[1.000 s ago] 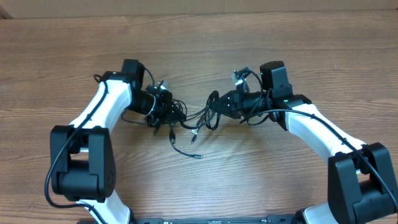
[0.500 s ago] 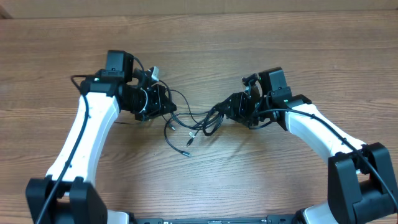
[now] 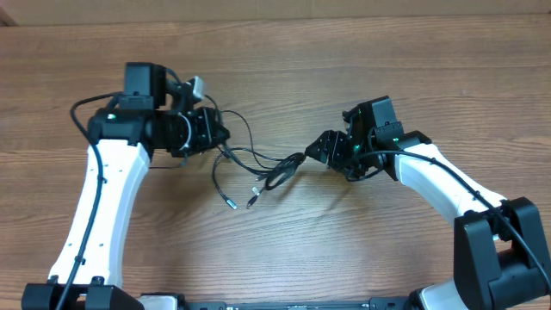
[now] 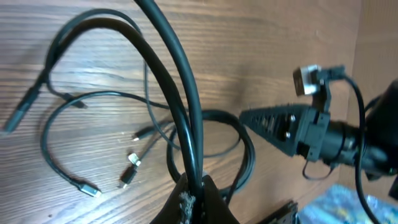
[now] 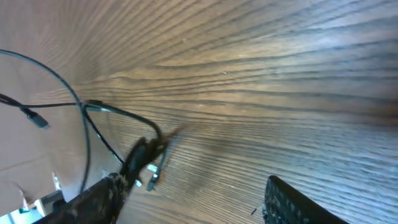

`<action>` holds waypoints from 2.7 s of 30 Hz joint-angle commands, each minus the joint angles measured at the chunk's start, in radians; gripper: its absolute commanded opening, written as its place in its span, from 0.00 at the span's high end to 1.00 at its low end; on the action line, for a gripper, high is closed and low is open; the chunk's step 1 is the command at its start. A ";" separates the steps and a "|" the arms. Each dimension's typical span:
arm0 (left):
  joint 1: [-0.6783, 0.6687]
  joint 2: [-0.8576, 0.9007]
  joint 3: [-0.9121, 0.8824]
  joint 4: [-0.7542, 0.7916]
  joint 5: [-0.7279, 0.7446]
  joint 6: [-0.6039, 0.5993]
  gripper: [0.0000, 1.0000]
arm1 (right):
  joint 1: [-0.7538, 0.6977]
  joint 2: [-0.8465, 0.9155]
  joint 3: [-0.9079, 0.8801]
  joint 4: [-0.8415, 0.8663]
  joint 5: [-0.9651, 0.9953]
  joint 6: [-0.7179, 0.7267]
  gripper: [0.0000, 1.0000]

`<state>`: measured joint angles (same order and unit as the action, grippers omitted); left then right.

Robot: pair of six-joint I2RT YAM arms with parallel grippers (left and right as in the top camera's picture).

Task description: Untangle cables

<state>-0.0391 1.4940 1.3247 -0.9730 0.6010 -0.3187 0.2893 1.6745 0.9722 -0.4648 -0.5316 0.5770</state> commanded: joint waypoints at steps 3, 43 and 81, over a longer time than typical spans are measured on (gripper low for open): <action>0.083 -0.026 0.031 0.000 -0.032 -0.029 0.96 | 0.001 -0.012 0.003 -0.019 -0.013 0.002 0.30; 0.106 0.021 0.028 -0.276 -0.341 -0.070 0.60 | 0.109 -0.012 0.002 0.007 -0.045 0.050 0.49; -0.293 0.196 -0.047 0.017 -0.677 -0.340 0.57 | 0.108 -0.012 0.002 0.022 -0.011 0.050 0.48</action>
<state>-0.3584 1.6871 1.2823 -0.9611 -0.0349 -0.6964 0.3950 1.6745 0.9722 -0.4438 -0.5430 0.6289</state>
